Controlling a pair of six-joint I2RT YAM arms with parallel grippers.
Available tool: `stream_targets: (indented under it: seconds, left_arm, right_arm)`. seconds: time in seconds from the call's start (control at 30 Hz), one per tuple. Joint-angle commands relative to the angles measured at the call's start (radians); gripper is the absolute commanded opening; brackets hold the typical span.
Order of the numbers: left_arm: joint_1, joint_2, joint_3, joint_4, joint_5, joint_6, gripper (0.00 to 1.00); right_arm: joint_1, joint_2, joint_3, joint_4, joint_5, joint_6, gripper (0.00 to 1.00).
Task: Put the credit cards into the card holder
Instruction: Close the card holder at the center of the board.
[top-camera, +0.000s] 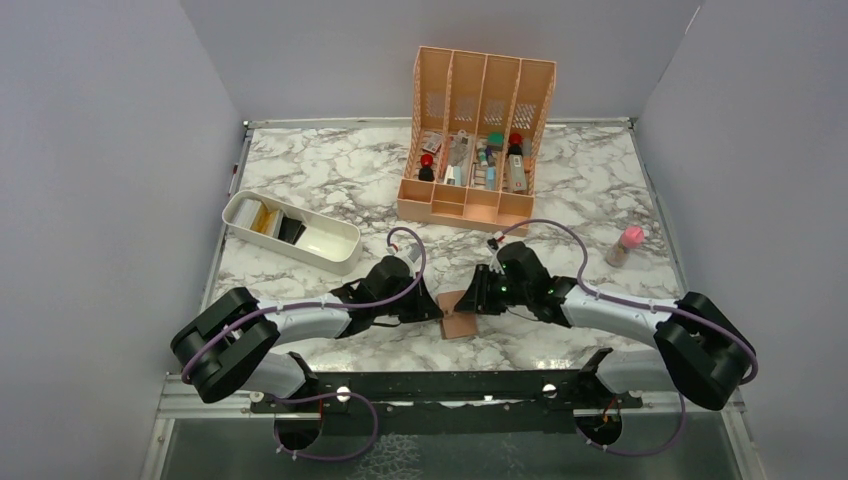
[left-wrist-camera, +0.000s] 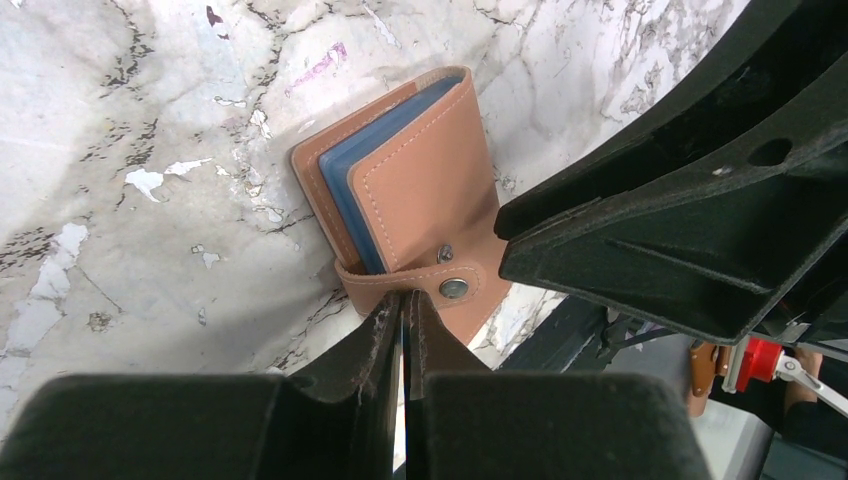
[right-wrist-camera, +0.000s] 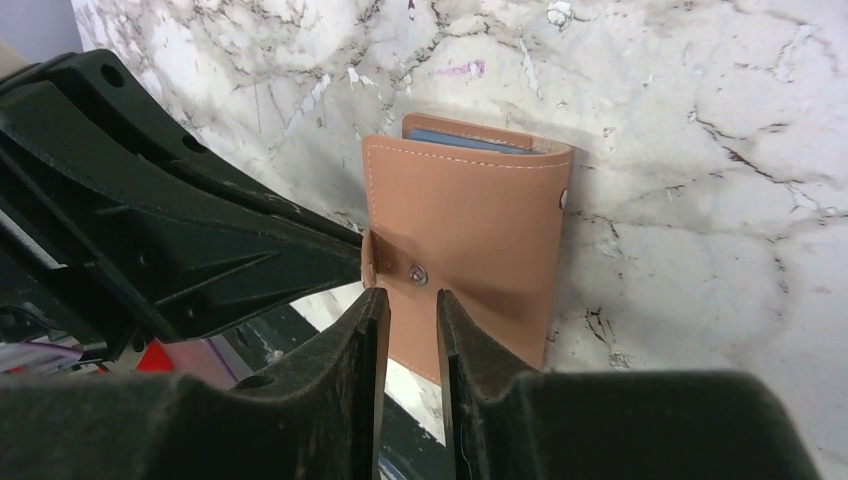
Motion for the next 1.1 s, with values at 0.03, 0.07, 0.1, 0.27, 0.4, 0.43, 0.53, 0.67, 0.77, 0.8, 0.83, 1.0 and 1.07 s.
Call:
stream_targets:
  seconds: [0.03,0.07,0.1,0.27,0.4,0.43,0.53,0.67,0.77,0.8,0.83,1.0,1.07]
  left_arm:
    - [-0.006,0.001,0.019,0.027,0.013,0.012,0.09]
    - [-0.006,0.002,0.019,0.026,0.014,0.011,0.09]
    - [-0.008,0.002,0.019,0.026,0.014,0.011,0.09]
    - [-0.010,0.003,0.019,0.025,0.013,0.012,0.09]
    - [-0.010,0.005,0.018,0.025,0.011,0.010,0.09]
    - [-0.010,0.006,0.018,0.026,0.013,0.011,0.09]
    - [-0.010,0.007,0.021,0.023,0.013,0.013,0.09]
    - [-0.011,0.013,0.027,0.021,0.011,0.016,0.10]
    - [-0.011,0.022,0.031,0.020,0.017,0.016,0.10]
    - [-0.011,0.022,0.032,0.020,0.017,0.018,0.10]
    - [-0.010,0.023,0.033,0.020,0.017,0.018,0.10]
    - [-0.012,0.026,0.035,0.020,0.016,0.018,0.10]
    - [-0.013,0.030,0.038,0.021,0.019,0.018,0.10]
  right_arm:
    - [0.008,0.026,0.023,0.047,-0.057,-0.010,0.31]
    - [0.009,0.027,0.023,0.048,-0.055,-0.010,0.31]
    - [0.010,0.027,0.025,0.047,-0.055,-0.011,0.31]
    - [0.013,0.031,0.030,0.050,-0.059,-0.015,0.31]
    - [0.014,0.051,0.037,0.061,-0.071,-0.016,0.31]
    - [0.015,0.057,0.040,0.063,-0.075,-0.017,0.31]
    - [0.020,0.069,0.048,0.065,-0.075,-0.020,0.29]
    - [0.023,0.080,0.054,0.067,-0.073,-0.022,0.27]
    - [0.026,0.092,0.060,0.071,-0.077,-0.020,0.25]
    - [0.027,0.096,0.062,0.071,-0.079,-0.021,0.25]
    - [0.030,0.100,0.064,0.072,-0.079,-0.020,0.25]
    - [0.042,0.113,0.072,0.077,-0.078,-0.018,0.25]
    - [0.046,0.117,0.073,0.076,-0.072,-0.017,0.25]
